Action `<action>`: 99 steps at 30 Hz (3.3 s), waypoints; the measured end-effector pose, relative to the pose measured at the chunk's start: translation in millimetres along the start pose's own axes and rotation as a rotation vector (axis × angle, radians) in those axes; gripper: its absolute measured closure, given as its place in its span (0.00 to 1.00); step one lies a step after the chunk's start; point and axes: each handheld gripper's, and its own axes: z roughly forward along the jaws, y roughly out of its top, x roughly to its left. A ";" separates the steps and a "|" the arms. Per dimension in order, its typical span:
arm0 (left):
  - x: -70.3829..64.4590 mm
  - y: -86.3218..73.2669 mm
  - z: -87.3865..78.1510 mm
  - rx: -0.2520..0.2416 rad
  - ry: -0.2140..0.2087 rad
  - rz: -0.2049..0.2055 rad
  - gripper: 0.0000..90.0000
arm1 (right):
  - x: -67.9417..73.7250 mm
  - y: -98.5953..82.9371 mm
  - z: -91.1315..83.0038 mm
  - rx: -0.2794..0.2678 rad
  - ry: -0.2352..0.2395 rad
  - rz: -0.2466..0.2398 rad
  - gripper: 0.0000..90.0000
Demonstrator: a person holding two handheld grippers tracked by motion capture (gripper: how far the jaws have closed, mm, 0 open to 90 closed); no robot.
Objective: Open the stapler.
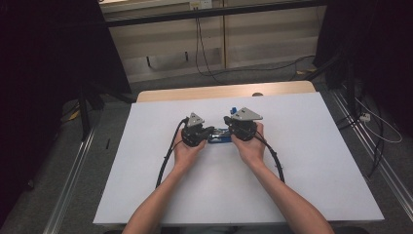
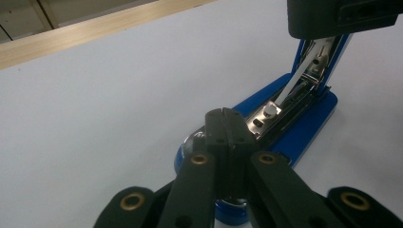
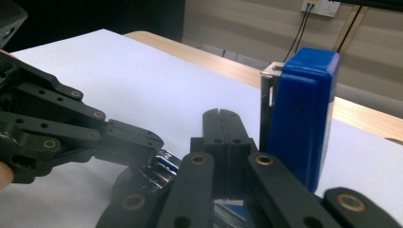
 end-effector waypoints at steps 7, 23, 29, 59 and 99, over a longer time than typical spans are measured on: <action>0.2 0.0 0.0 0.000 -0.001 0.000 1.00 | -2.0 -0.4 -1.9 -0.006 -0.006 0.011 1.00; -0.1 -0.3 -0.1 -0.002 0.003 0.000 1.00 | -10.6 1.3 -8.0 -0.017 -0.006 0.040 1.00; -0.6 -0.1 0.0 -0.001 0.004 0.000 1.00 | -11.2 0.8 -8.6 -0.018 -0.004 0.036 1.00; -0.6 -1.2 -0.3 -0.007 0.003 0.001 1.00 | -43.2 -6.5 -34.2 -0.006 -0.072 0.047 1.00; -1.9 -1.8 -0.5 -0.012 0.014 0.005 1.00 | -76.5 -38.5 -57.3 0.080 -0.089 0.069 1.00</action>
